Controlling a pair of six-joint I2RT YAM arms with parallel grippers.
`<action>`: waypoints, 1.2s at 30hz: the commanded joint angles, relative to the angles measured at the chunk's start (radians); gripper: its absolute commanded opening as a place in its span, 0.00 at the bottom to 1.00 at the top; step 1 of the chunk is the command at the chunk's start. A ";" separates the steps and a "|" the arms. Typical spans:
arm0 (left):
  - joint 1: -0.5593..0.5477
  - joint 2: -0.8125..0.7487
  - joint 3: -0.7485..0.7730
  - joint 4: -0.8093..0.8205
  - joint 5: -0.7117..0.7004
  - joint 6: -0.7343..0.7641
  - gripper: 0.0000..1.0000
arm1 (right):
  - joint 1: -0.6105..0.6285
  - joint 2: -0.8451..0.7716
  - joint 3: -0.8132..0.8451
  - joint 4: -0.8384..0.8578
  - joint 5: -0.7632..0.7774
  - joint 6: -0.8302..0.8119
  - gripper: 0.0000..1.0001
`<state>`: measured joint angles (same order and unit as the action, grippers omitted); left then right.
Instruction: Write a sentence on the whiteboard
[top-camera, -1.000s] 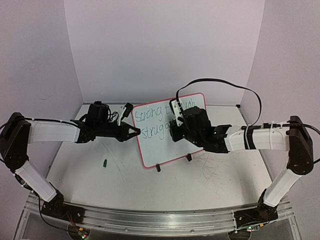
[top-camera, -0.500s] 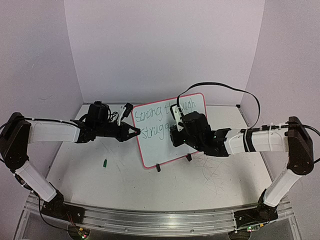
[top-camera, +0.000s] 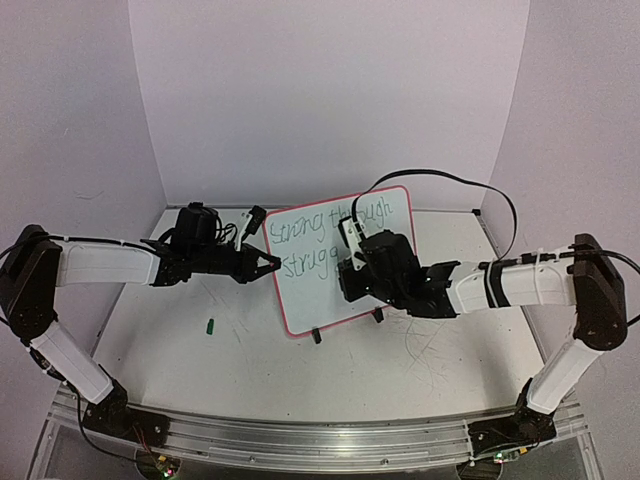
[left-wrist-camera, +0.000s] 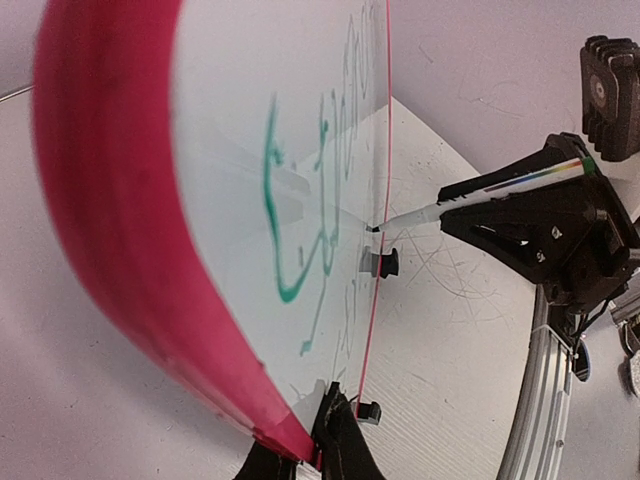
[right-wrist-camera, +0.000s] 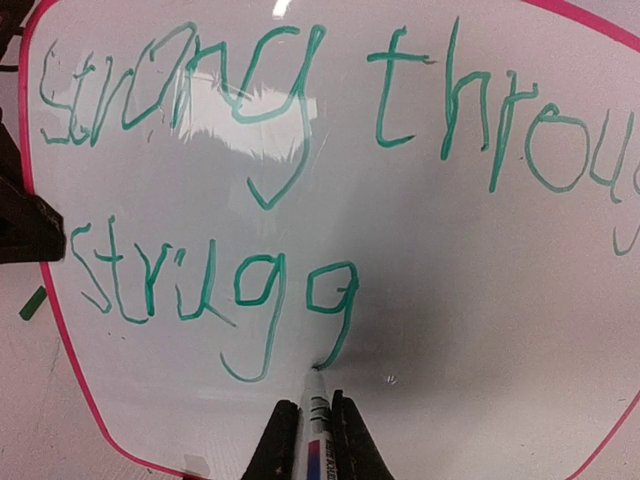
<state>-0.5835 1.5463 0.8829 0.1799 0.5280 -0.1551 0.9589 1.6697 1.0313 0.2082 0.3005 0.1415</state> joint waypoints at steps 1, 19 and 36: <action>0.019 0.028 0.021 -0.073 -0.192 0.107 0.00 | 0.003 0.035 0.051 0.013 -0.004 0.004 0.00; 0.019 0.024 0.024 -0.074 -0.194 0.112 0.00 | -0.093 -0.216 -0.053 0.088 -0.224 -0.132 0.00; 0.019 0.036 0.031 -0.078 -0.195 0.109 0.00 | -0.044 -0.145 -0.005 0.042 -0.154 -0.209 0.00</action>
<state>-0.5838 1.5482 0.8959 0.1622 0.5308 -0.1490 0.9127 1.4995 0.9799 0.2563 0.1462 -0.0495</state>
